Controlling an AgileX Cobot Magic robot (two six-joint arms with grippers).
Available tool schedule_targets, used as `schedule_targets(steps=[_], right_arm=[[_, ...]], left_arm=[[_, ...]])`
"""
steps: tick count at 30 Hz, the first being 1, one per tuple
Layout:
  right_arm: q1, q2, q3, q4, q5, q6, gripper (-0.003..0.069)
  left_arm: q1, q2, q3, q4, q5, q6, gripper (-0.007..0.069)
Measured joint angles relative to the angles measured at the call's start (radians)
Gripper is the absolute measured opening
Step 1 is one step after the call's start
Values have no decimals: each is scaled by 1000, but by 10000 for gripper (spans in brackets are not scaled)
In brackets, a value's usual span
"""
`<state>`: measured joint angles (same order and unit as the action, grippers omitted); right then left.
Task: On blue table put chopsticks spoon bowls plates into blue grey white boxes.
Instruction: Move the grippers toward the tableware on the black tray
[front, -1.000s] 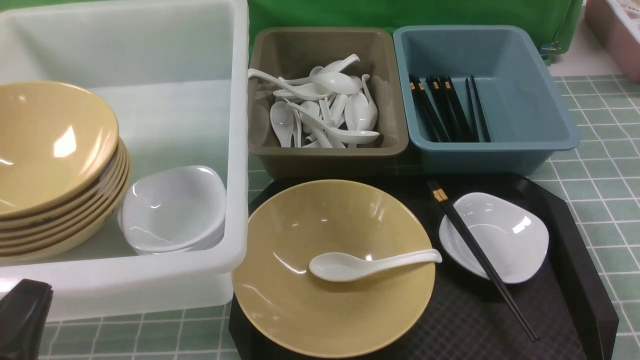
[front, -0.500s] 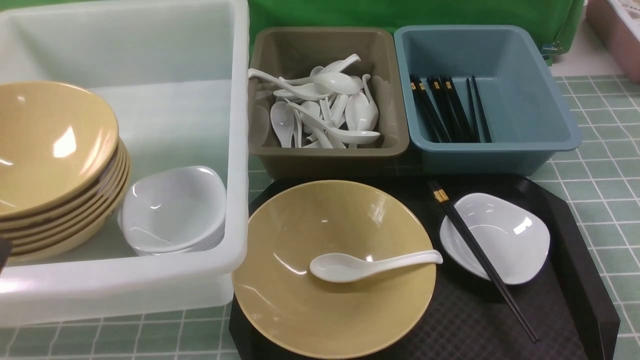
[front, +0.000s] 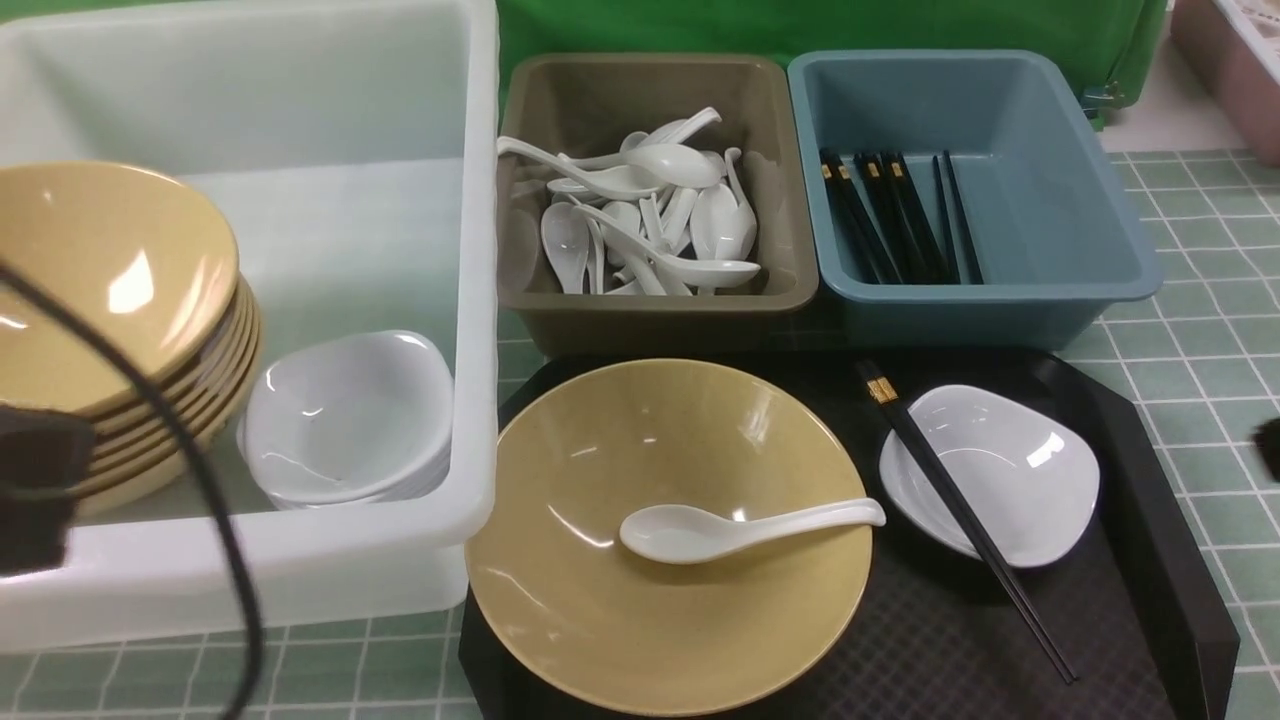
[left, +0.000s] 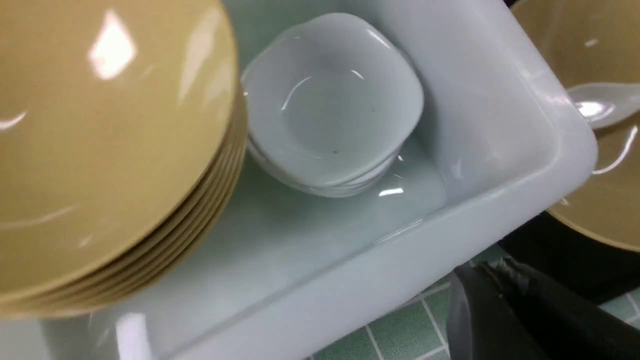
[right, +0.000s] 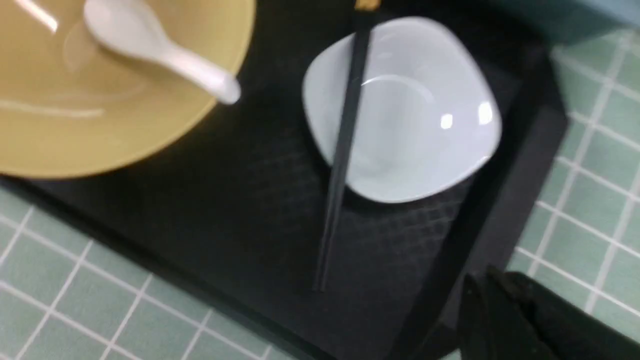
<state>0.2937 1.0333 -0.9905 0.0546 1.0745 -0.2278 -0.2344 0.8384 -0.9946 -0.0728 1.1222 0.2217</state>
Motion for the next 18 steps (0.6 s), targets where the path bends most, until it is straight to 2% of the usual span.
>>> schedule_targets(steps=[3,6,9,12,14,15,16,18], right_arm=[[41,91,-13,-2,-22,-5,37],[88,233,-14,-4,-88,-1,46],[96,343,-24,-4,-137,5,81],[96,426,-43,-4,-179,20,151],[96,497,-67,-4,-219,25,261],[96,502,-71,-4,-222,25,279],[96,547,-92,-4,-254,36,355],[96,580,-110,-4,-277,46,413]], left_arm=[[-97,68,-23,21,-6,14,1],[-240,183,-57,28,-47,19,1],[-333,261,-82,28,-94,19,1],[-407,314,-91,24,-115,19,1],[-457,358,-92,21,-117,19,1],[-463,361,-92,20,-117,19,1],[-480,385,-92,13,-117,19,1],[-483,398,-92,8,-117,18,1]])
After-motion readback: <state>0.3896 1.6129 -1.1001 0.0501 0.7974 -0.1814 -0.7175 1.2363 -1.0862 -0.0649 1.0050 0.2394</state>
